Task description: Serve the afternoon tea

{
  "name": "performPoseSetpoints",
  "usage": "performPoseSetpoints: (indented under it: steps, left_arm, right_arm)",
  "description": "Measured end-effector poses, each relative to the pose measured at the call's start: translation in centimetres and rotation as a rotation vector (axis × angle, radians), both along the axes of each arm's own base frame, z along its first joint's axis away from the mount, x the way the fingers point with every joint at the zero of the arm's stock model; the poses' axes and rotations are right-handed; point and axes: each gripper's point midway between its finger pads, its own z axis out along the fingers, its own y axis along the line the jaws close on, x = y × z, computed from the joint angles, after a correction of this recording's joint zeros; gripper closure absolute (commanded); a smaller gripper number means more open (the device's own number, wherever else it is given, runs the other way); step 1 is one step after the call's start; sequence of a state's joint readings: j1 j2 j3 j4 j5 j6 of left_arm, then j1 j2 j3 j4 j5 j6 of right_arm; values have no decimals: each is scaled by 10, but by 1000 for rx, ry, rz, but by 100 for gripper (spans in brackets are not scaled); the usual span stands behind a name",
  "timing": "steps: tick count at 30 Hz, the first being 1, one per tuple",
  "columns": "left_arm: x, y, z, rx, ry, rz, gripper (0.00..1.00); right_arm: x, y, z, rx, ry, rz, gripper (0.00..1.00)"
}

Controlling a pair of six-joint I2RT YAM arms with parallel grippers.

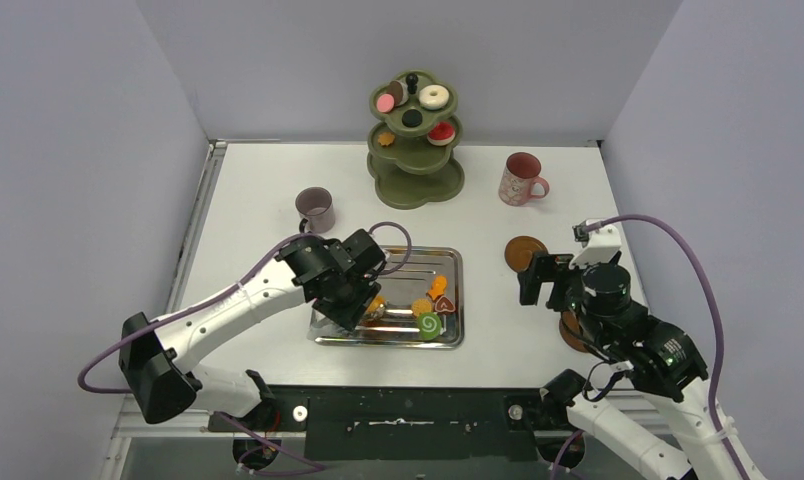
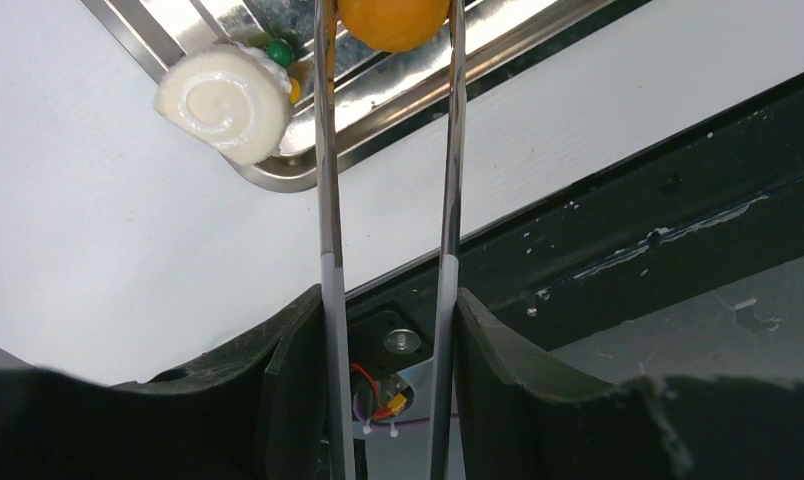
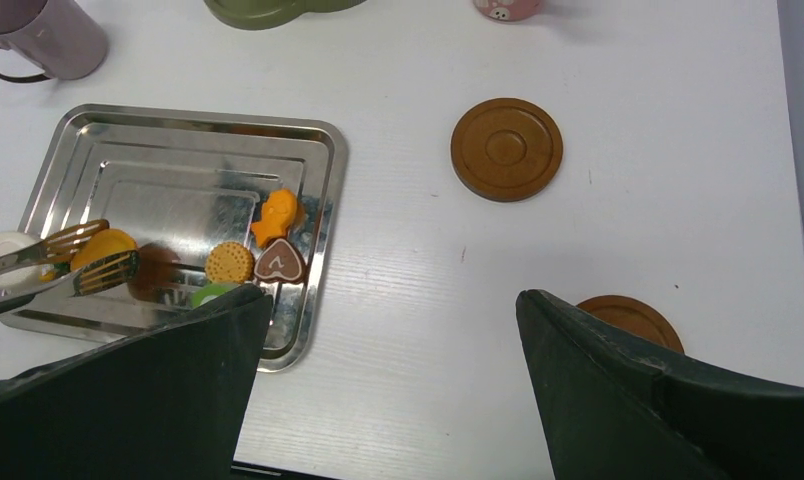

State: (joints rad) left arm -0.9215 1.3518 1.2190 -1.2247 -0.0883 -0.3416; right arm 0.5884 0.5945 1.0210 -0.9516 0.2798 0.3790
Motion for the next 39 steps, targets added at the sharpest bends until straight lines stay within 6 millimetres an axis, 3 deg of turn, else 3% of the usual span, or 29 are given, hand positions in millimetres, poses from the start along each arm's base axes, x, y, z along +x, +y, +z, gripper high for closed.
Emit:
performPoseSetpoints:
  steps: [6, 12, 19, 26, 31, 35, 39]
  left_arm:
    - [16, -7, 19, -48, -90, 18, 64]
    - [47, -22, 44, -114, -221, 43, 65]
    - [110, -41, 71, -191, -387, 109, 65]
    - [182, -44, 89, -236, -497, 202, 65]
    - [232, -62, 107, -269, -566, 211, 66]
    - [261, -77, 110, -293, -584, 211, 66]
    - [277, -84, 101, -289, -574, 207, 66]
  right_arm:
    - [-3, -1, 3, 23, -14, -1, 0]
    - [-7, 0, 8, 58, -30, 4, 0]
    - [-11, 2, 11, 89, -39, 12, 0]
    - [-12, 3, 12, 103, -41, 14, 0]
    - [-12, 3, 13, 104, -42, 14, 0]
    - [-10, 4, 16, 104, -43, 14, 0]
    - [-8, 6, 19, 107, -48, 14, 0]
